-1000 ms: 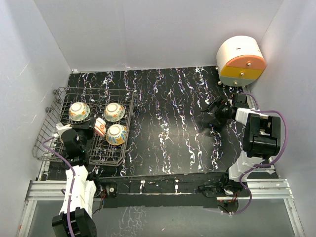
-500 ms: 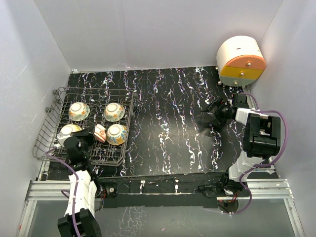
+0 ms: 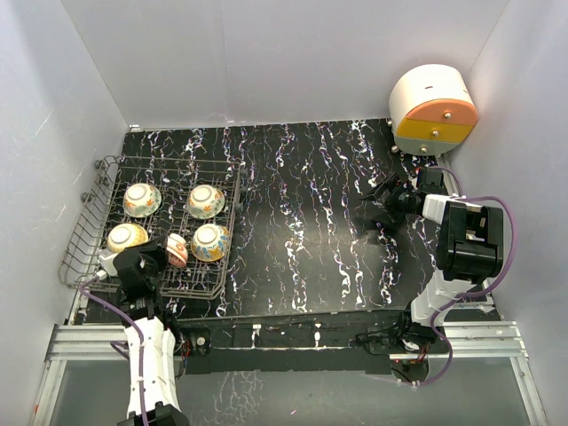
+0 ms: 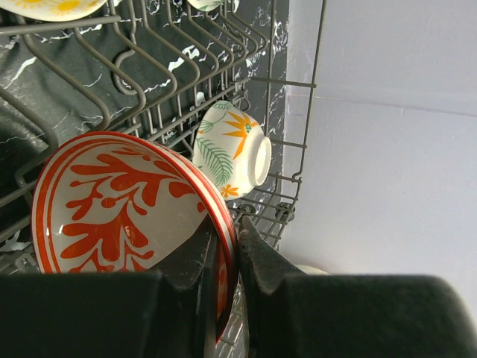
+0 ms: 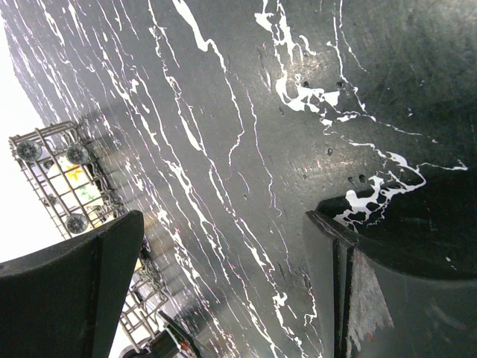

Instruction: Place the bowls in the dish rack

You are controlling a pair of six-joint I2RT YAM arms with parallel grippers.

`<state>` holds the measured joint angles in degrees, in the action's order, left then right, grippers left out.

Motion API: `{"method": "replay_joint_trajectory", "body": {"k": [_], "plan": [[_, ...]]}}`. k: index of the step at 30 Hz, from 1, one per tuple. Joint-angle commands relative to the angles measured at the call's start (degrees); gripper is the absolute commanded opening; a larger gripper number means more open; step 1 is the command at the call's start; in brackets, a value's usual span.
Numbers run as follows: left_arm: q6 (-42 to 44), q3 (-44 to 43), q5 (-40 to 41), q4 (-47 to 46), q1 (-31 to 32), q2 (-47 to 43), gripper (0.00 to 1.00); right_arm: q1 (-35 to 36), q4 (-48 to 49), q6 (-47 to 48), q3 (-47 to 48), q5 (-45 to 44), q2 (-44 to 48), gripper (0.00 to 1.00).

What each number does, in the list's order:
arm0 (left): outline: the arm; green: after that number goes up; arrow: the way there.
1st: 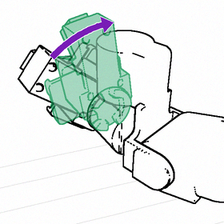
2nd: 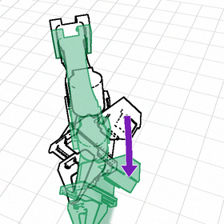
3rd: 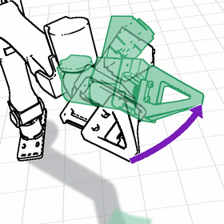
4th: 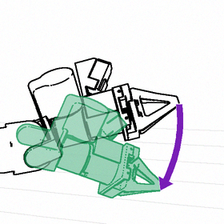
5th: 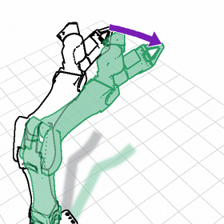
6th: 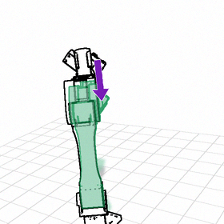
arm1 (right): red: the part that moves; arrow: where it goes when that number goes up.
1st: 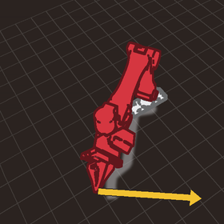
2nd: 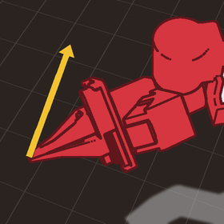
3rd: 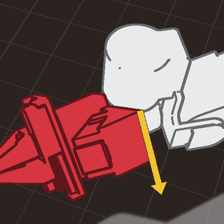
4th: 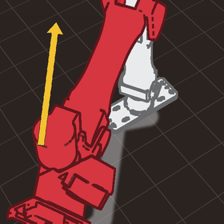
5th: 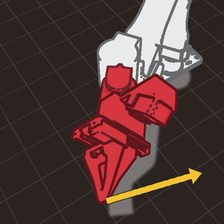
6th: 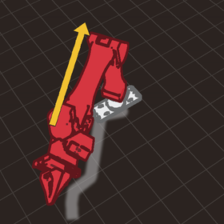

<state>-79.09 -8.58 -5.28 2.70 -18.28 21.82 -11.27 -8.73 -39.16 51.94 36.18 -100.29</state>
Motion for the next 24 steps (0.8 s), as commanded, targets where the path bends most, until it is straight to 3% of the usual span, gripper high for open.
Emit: {"method": "replay_joint_trajectory", "body": {"k": [1, 6, 13, 24], "plan": [[-0.67, -0.63, -0.55, 7.24, -0.26, -2.48, 0.00, 0.28, 0.31, 1.28, -0.59, -2.72, -2.06, 0.91], [-4.39, 0.31, -1.17, -1.96, -0.28, -1.15, 0.00, 0.33, 0.47, 1.44, -1.07, -2.87, -2.03, 0.91], [-4.84, -0.11, -4.52, -22.67, -0.26, 12.15, 0.00, 0.33, 0.62, 1.45, -0.97, -3.22, -2.13, 0.91], [-8.40, 4.19, -4.74, -46.10, -0.26, 26.31, 0.00, 0.29, 0.54, 1.67, -0.51, -3.39, -3.01, 0.91]]}}
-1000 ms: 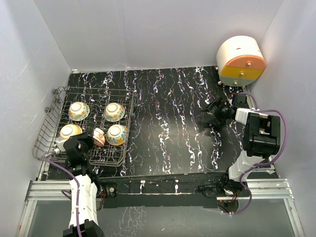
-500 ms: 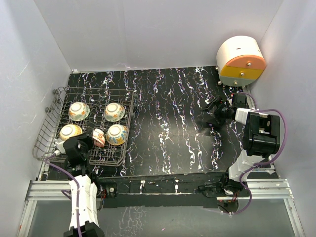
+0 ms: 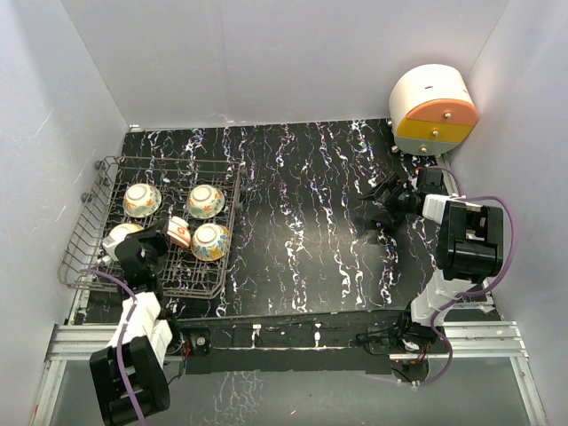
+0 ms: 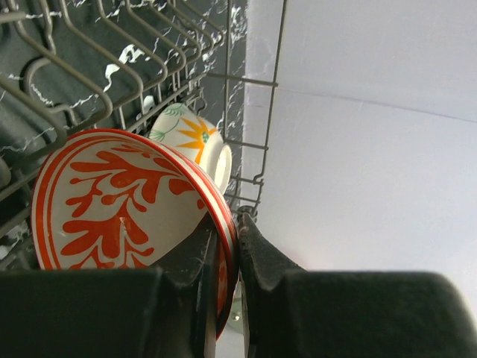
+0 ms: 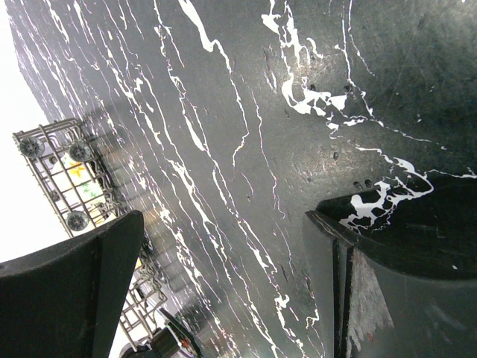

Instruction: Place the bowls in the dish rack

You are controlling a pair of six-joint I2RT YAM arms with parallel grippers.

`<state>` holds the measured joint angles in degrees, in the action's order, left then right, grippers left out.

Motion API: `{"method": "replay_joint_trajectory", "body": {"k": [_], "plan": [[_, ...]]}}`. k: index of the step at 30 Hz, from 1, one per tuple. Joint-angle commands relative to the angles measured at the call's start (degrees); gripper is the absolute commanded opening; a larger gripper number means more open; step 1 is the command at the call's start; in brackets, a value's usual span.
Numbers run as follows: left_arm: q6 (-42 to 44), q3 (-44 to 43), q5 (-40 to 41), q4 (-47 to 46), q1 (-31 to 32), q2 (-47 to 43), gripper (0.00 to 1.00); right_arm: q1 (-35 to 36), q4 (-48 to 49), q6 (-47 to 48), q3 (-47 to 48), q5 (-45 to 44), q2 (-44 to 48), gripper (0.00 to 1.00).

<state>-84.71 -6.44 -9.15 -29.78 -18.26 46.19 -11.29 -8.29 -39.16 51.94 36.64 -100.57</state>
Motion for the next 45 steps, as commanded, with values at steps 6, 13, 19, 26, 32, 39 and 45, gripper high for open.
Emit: {"method": "replay_joint_trajectory", "body": {"k": [6, 13, 19, 26, 32, 39, 45], "plan": [[-5.69, 6.22, -0.28, -17.38, -0.28, 2.61, 0.00, 0.30, 0.21, 1.72, -0.26, -3.75, -3.63, 0.91], [-3.67, 5.39, -0.87, 5.90, -0.28, -8.25, 0.02, 0.30, 0.34, 1.92, -0.03, -3.70, -4.15, 0.91], [0.60, 3.79, -1.65, 24.73, -0.28, -14.54, 0.17, 0.30, 0.30, 1.94, 0.12, -3.76, -4.44, 0.91], [4.71, 1.40, -2.96, 30.91, -0.29, -13.60, 0.31, 0.37, 0.30, 2.09, -0.08, -3.79, -4.19, 0.91], [4.31, 0.74, -0.89, 41.09, -0.24, -20.11, 0.36, 0.30, 0.17, 2.24, -0.26, -3.83, -3.89, 0.91], [5.10, -4.72, 1.89, 57.75, -0.28, -26.74, 0.42, 0.30, 0.18, 2.24, -0.41, -3.76, -3.88, 0.91], [6.27, -9.49, 3.89, 66.66, -0.28, -24.75, 0.51, 0.37, 0.56, 1.94, -0.73, -3.54, -3.86, 0.91]]}}
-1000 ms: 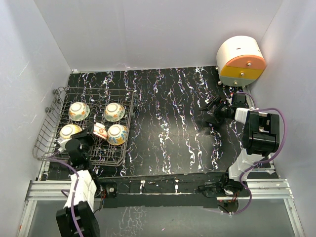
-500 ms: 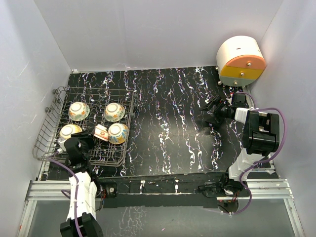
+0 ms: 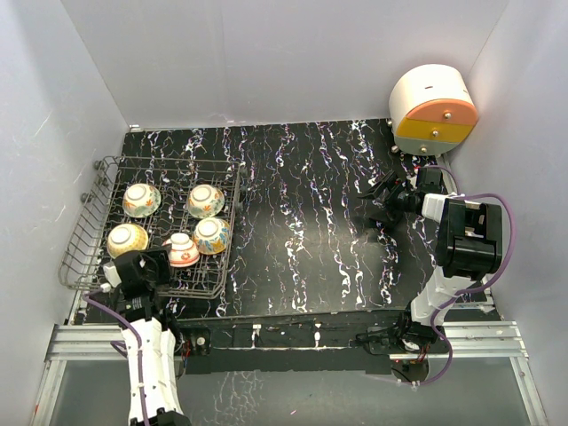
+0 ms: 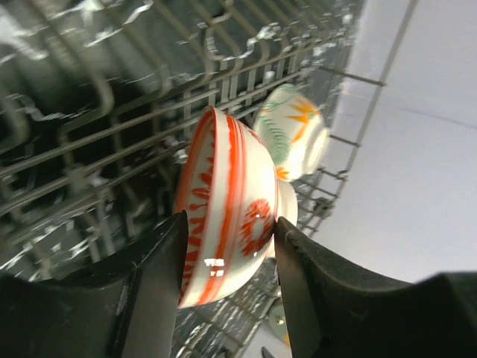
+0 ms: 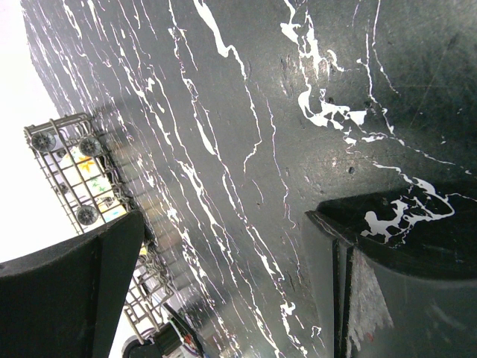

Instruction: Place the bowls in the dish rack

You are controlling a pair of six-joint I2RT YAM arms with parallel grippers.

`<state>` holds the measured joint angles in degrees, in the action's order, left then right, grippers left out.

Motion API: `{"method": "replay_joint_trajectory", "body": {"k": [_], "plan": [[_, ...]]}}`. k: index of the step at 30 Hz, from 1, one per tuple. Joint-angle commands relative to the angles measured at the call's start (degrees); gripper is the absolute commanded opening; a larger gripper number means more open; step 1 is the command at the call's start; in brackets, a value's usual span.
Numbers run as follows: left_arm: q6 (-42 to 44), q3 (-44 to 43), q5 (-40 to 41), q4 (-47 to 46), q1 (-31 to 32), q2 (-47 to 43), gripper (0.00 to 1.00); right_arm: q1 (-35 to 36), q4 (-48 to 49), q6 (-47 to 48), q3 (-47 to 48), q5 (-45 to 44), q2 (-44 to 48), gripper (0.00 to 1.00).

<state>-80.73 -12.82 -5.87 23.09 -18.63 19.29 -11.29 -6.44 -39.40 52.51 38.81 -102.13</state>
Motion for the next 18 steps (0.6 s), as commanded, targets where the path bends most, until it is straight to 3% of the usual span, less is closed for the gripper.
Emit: {"method": "replay_joint_trajectory", "body": {"k": [1, 18], "plan": [[2.62, -4.08, 1.11, 14.95, 0.07, 3.02, 0.52, 0.39, -1.23, 2.19, -1.32, -5.69, -2.25, 0.91], [10.69, -19.49, 3.64, 31.09, 0.06, 16.63, 0.95, 0.32, -0.68, 1.62, -1.63, -5.05, -1.82, 0.91]]}}
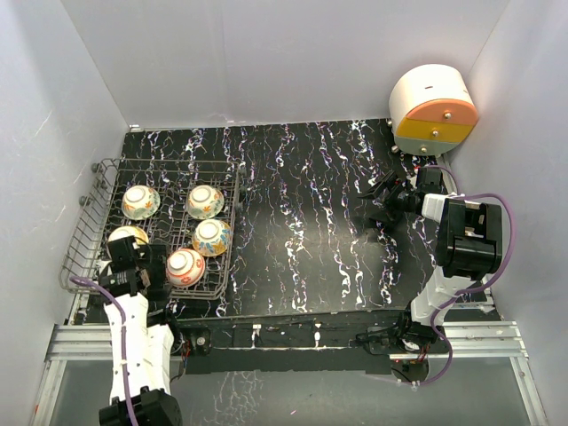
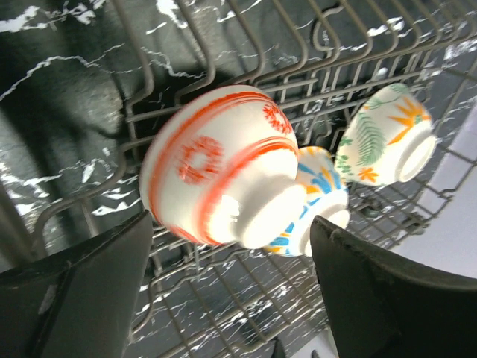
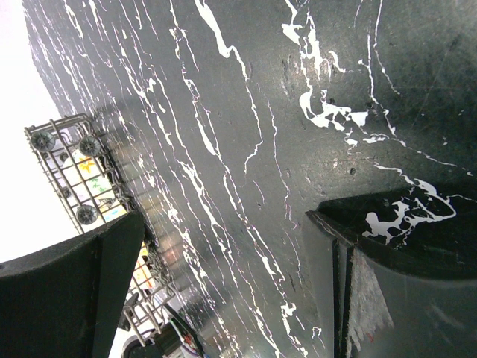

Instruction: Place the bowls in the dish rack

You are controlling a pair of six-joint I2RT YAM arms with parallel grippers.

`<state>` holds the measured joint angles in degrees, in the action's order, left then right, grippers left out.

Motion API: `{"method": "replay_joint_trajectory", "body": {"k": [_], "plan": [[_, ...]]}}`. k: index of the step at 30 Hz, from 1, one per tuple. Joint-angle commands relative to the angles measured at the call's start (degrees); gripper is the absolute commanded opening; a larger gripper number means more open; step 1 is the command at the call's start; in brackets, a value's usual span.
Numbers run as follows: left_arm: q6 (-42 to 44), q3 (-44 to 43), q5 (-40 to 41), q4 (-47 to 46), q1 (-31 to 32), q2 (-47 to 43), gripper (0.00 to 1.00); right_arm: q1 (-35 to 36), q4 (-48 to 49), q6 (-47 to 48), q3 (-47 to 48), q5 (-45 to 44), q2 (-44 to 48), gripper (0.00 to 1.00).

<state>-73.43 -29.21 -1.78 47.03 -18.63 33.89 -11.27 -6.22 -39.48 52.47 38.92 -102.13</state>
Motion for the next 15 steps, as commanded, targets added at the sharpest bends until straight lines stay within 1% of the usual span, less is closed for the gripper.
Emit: {"method": "replay_joint_trajectory", "body": {"k": [1, 7, 10, 12, 15], "plan": [[4.06, -3.70, -0.64, 7.69, 0.08, 2.74, 0.96, 0.34, -0.90, 1.69, -1.58, -5.10, -1.75, 0.91], [6.05, -8.56, -1.61, 8.89, 0.08, 4.48, 0.97, 0.37, -1.89, 2.66, -0.75, -5.90, -0.72, 0.91], [7.51, -12.30, -2.92, 7.75, 0.09, 6.89, 0.97, 0.70, -2.87, 3.16, 0.64, -5.66, -0.24, 0.98], [8.70, -15.22, -3.55, 6.32, 0.09, 9.05, 0.97, 1.81, -3.45, 3.04, 2.34, -5.65, 0.02, 0.98], [11.19, -20.38, -4.37, 3.95, 0.09, 14.03, 0.97, 5.57, -5.20, 3.32, 6.36, -7.36, 0.60, 0.98]]}}
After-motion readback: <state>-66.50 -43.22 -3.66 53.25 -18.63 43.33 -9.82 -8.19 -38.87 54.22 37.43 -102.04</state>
